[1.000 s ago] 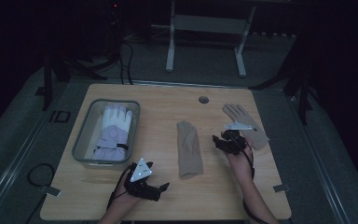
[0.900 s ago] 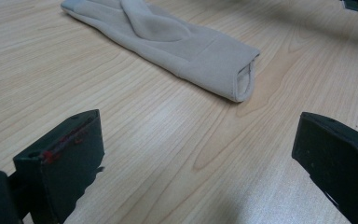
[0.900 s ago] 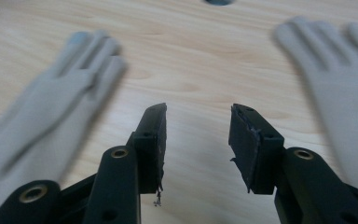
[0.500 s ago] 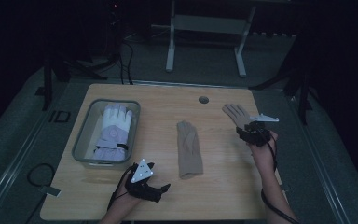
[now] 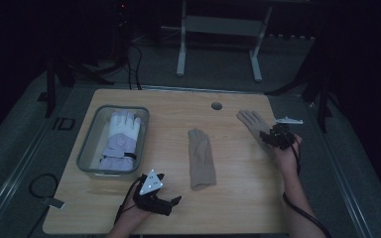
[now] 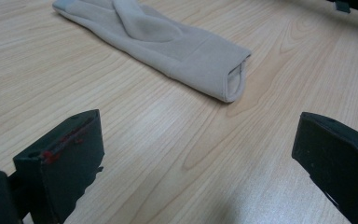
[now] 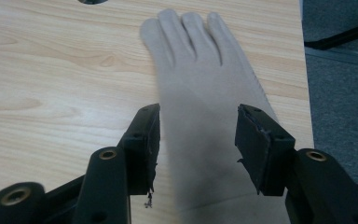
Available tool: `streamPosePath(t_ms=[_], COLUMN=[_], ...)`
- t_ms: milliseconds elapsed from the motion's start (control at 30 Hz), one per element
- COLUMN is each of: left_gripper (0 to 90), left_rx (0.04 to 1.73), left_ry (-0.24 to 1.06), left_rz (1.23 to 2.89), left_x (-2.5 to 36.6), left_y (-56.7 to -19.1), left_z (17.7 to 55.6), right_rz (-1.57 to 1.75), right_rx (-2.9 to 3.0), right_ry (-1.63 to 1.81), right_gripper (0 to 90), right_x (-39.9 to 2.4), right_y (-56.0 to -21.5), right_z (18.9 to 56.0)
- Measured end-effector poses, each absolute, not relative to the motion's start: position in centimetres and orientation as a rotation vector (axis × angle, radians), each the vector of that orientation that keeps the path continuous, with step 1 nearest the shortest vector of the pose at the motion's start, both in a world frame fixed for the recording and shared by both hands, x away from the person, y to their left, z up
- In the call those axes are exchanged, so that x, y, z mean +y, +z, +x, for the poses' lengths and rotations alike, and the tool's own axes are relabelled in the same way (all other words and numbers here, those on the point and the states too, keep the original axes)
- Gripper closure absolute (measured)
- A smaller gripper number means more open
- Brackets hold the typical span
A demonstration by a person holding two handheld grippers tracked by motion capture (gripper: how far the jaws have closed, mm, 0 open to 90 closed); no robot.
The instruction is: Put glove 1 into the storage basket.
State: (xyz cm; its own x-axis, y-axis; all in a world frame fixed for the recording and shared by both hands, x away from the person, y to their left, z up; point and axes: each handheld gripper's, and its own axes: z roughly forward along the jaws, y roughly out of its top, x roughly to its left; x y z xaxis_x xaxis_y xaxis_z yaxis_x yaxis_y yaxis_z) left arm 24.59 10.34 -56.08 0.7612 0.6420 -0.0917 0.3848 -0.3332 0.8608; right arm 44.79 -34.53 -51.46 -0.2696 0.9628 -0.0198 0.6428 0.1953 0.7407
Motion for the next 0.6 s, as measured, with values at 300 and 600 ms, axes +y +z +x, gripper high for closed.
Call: streamPosePath(t_ms=[300,600], left_gripper=[2.4,2.4], left_rx=[0.782,0.785], left_ry=[0.321,0.323], left_rz=[1.968,1.968], left_x=[10.3,10.4], left_y=[-56.2,-56.2], left_z=[24.5,24.4], right_rz=[1.502,1.547], right_rx=[2.039,2.004], right_ry=[0.820,0.763], right_gripper=[51.2,85.2], right_x=[-35.3,-34.4], right_y=[-53.8,-54.4], right_z=[46.1,46.0])
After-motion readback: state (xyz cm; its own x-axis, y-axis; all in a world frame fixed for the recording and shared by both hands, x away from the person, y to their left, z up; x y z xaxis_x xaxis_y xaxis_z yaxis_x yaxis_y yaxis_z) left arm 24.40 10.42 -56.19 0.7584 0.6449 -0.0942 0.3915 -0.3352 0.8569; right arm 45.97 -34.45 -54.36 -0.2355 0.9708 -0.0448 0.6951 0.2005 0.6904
